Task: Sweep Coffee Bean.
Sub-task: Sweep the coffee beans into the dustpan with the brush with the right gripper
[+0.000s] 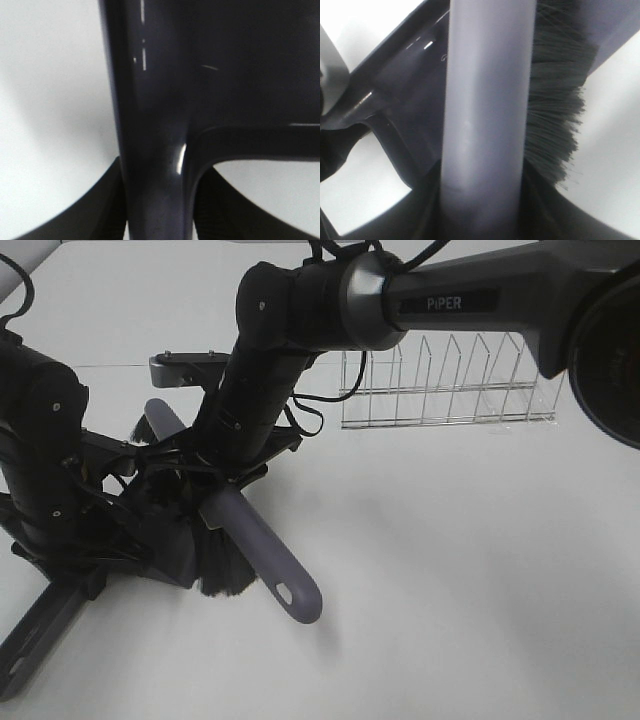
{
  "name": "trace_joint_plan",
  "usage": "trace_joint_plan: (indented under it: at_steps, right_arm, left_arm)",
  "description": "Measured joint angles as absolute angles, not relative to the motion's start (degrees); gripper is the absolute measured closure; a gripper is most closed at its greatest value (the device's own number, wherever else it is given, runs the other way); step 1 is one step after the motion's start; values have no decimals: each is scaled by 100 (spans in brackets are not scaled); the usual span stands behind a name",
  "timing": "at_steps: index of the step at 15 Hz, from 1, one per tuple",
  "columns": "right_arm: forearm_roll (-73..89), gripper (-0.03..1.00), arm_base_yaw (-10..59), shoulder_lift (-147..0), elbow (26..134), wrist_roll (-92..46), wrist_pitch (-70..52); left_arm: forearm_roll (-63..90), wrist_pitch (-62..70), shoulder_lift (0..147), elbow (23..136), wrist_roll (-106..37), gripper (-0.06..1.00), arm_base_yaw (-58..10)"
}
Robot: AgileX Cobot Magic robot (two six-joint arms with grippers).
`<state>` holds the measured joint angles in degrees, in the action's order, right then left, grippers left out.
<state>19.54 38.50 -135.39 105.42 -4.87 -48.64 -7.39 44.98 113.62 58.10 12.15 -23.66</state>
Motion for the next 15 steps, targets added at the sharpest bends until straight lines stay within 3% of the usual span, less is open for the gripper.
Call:
trace_joint_plan:
  at_steps: [9,15]
  right_arm:
    - [1868,60,3850,-13367,11110,-710,-5168]
    - [264,60,3850,-13350,12101,-298,-6354]
  left_arm:
    - [-710,4521,11362,5810,1215,61,-2366]
    - [-705,4526,11362,5810,1209,61,-2366]
